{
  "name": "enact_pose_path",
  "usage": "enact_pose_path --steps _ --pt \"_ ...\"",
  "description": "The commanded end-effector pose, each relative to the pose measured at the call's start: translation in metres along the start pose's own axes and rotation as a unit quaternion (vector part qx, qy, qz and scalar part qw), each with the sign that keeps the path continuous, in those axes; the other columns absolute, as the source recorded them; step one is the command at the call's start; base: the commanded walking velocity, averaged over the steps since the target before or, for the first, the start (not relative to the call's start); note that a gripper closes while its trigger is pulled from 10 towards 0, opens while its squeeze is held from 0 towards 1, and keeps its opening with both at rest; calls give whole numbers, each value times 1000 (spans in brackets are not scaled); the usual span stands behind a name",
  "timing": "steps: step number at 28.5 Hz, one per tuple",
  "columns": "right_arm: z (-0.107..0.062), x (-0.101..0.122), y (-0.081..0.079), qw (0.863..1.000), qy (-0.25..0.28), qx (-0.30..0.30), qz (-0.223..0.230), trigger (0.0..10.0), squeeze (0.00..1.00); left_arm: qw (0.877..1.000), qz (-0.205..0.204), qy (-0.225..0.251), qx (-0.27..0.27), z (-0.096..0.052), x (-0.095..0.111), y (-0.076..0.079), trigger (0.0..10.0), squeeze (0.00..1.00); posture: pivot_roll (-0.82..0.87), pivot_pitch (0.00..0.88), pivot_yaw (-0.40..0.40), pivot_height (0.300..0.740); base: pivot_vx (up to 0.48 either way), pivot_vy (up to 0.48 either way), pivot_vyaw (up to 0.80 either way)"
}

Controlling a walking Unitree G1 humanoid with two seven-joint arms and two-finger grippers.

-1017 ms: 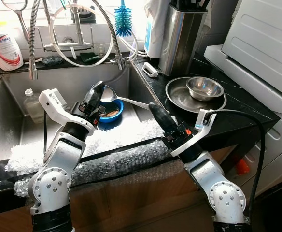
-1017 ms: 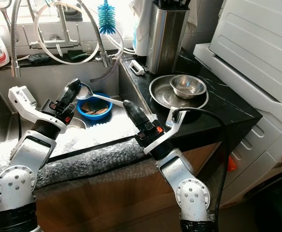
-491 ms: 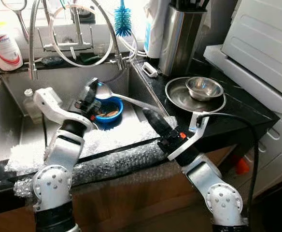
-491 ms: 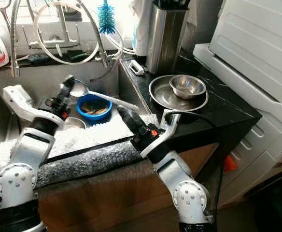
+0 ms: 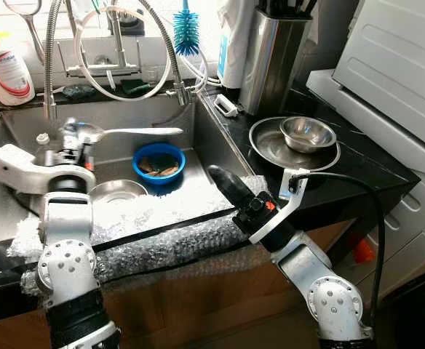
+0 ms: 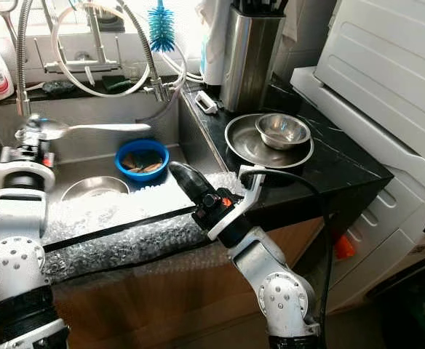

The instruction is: Kitchen organization

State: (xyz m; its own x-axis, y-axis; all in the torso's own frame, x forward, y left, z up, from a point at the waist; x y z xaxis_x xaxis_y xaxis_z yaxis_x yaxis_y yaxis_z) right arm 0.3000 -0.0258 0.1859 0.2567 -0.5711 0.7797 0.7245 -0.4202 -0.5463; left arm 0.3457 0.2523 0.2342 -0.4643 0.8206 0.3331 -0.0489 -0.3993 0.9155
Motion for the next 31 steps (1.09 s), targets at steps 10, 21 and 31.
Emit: enact_pose_path --steps 10,21,31 --pt "2 37 24 965 26 -129 -229 10000 0 968 237 38 -72 1 -1 28 10000 0 -32 0 -79 727 0 0 0" --pt "-11 45 44 910 33 -214 -355 10000 0 871 464 60 -150 -4 -12 46 10000 0 -27 0 -70 727 0 0 0" --pt "-26 32 53 887 14 -242 -394 10000 0 781 601 45 -166 -5 -28 30 10000 0 -34 0 -58 727 0 0 0"
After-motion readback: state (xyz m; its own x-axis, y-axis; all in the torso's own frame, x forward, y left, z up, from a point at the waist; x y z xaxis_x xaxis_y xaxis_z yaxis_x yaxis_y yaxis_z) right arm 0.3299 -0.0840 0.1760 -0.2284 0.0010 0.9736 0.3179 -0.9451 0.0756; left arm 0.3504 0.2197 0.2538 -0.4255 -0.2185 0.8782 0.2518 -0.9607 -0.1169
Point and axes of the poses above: a point about 5 cm out from each wrist's last joint towards the gripper, its own z axis pointing out of the wrist towards the gripper, its own x axis along the axis of the wrist's last joint, y = z × x, the point moved 6 cm from there along z, pointing out of the wrist towards the gripper, and after that the axes turned 11 degrees about -z, right-handed, at the moved point
